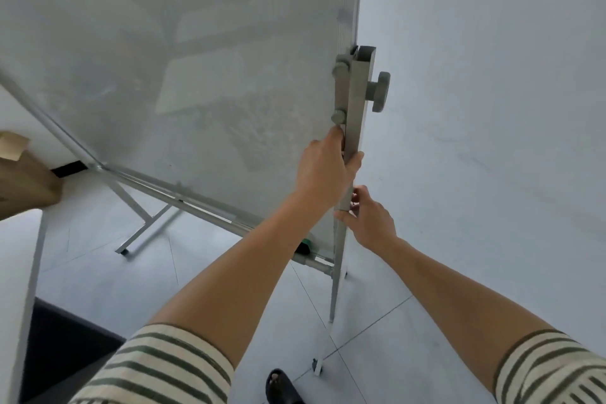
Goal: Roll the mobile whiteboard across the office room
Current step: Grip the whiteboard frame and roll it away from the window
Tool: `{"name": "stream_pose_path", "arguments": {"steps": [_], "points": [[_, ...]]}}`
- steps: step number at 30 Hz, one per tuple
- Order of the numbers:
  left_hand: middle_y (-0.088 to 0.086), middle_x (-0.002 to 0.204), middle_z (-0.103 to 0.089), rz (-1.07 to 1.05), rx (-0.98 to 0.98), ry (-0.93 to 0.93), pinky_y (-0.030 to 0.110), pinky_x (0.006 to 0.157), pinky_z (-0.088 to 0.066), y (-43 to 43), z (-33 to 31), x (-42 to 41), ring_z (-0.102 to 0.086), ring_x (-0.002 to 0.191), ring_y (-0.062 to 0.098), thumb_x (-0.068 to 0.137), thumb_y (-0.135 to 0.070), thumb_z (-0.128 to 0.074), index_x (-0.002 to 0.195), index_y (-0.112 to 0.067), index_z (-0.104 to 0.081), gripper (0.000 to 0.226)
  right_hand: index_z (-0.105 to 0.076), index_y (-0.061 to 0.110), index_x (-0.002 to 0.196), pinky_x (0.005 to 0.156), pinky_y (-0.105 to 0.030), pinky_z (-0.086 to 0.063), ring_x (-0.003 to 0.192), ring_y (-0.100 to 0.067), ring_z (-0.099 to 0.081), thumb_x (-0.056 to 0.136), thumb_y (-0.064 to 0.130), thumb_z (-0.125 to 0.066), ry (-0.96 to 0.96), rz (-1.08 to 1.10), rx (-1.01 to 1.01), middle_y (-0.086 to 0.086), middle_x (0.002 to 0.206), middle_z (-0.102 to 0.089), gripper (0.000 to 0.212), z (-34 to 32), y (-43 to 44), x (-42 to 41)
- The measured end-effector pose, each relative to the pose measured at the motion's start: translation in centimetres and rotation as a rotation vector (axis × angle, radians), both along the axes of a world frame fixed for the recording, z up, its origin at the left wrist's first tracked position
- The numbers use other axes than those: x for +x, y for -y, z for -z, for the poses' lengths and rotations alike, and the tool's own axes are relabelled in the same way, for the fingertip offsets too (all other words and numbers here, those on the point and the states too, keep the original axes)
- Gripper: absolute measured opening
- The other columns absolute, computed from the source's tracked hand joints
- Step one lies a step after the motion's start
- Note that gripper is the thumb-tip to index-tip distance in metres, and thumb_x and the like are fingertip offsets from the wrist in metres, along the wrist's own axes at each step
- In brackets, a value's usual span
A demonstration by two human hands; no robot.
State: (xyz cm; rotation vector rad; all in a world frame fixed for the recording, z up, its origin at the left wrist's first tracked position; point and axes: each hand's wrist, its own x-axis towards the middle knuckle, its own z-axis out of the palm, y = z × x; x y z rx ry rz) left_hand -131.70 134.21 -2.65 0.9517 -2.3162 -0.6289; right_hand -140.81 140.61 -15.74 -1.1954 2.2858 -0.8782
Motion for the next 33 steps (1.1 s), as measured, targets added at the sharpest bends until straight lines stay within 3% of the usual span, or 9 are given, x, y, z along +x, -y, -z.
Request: {"name": "stream_pose_path", "arguments": {"steps": [11,19,24,27,33], "points": [[0.011,0.083,-0.070,0.160,-0.002,0.046,0.042,0.069,-0.056,-18.2,-0.2,3.1,-0.065,0.073,0.029,0.088,-0.032,-0.060,0.103,-0.007,-0.056,0.030,-0.040,0.027,0.119,0.082,-0.037,-0.050,0.106,-0.020,-0.064,0.086,0.042,-0.062,0.027,0.166,-0.002,0.010,0.119,-0.065,0.042,-0.5,-19.7,4.4],[0.012,0.089,-0.069,0.288,-0.041,0.052,0.041,0.073,-0.054,-31.1,-0.3,6.2,-0.064,0.080,0.032,0.092,-0.032,-0.056,0.114,-0.007,-0.052,0.034,-0.042,0.022,0.118,0.081,-0.036,-0.046,0.110,-0.018,-0.062,0.090,0.037,-0.060,0.037,0.281,0.018,0.007,0.118,-0.065,0.036,-1.0,-33.2,8.8],[0.011,0.087,-0.069,0.340,-0.058,0.048,0.035,0.067,-0.049,-38.9,-0.2,7.9,-0.059,0.072,0.028,0.092,-0.032,-0.056,0.112,-0.006,-0.052,0.033,-0.042,0.022,0.120,0.084,-0.038,-0.047,0.112,-0.018,-0.062,0.090,0.039,-0.059,0.049,0.313,0.010,0.007,0.120,-0.064,0.039,-1.0,-41.5,11.0],[0.012,0.088,-0.071,0.360,-0.045,0.011,0.042,0.072,-0.056,-43.4,0.1,9.1,-0.065,0.077,0.032,0.091,-0.032,-0.058,0.114,-0.007,-0.052,0.035,-0.042,0.024,0.119,0.087,-0.040,-0.049,0.113,-0.018,-0.062,0.089,0.042,-0.060,0.041,0.314,-0.013,0.007,0.119,-0.065,0.040,-0.8,-46.3,12.1],[0.013,0.088,-0.070,0.333,-0.023,-0.017,0.045,0.073,-0.055,-52.6,0.3,11.2,-0.063,0.080,0.033,0.090,-0.032,-0.059,0.116,-0.007,-0.053,0.037,-0.041,0.026,0.118,0.083,-0.038,-0.049,0.107,-0.017,-0.062,0.087,0.046,-0.062,0.037,0.302,-0.021,0.007,0.115,-0.066,0.042,-0.5,-55.4,13.7]]}}
